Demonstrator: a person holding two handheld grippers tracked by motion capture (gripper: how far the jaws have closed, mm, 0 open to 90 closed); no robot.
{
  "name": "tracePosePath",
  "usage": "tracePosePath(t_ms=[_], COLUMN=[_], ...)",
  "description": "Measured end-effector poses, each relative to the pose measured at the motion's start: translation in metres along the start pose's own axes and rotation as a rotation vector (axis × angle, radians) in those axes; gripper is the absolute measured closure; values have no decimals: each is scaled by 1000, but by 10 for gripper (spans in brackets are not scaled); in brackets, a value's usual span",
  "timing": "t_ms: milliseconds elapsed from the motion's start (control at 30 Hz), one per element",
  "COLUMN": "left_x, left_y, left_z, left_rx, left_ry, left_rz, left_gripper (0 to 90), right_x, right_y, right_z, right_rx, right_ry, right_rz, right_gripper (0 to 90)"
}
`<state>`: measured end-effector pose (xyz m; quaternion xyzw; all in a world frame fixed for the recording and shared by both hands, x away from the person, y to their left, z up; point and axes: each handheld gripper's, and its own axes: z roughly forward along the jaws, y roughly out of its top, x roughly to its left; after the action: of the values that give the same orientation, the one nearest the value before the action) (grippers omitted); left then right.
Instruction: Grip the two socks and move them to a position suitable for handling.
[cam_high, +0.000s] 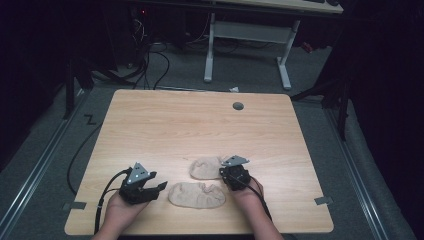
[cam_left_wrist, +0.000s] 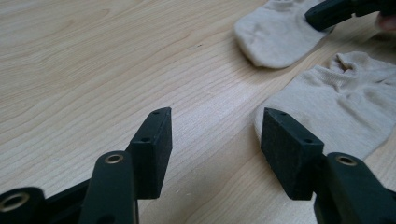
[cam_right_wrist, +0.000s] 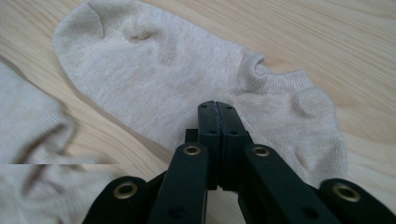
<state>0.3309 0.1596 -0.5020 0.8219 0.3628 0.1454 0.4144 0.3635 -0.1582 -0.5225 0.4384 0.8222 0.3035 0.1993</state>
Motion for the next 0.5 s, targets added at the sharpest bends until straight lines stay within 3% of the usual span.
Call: tracePosePath(t_ms=[167,333,500], left_x=[0,-1,-3], left_y=[1,2,3], left_z=[3,8,10], left_rx=[1,8,13], left_ry=[-2,4,8], left_rz=[-2,-3,1], left_gripper=[440,443,445], right_x=[11,27,34], right_y=[10,21,24], right_z=[8,17,20], right_rx=[-3,-3,-6], right_ry=[28,53,66], right_rz=[-26,-87,-99], right_gripper=[900,899,899])
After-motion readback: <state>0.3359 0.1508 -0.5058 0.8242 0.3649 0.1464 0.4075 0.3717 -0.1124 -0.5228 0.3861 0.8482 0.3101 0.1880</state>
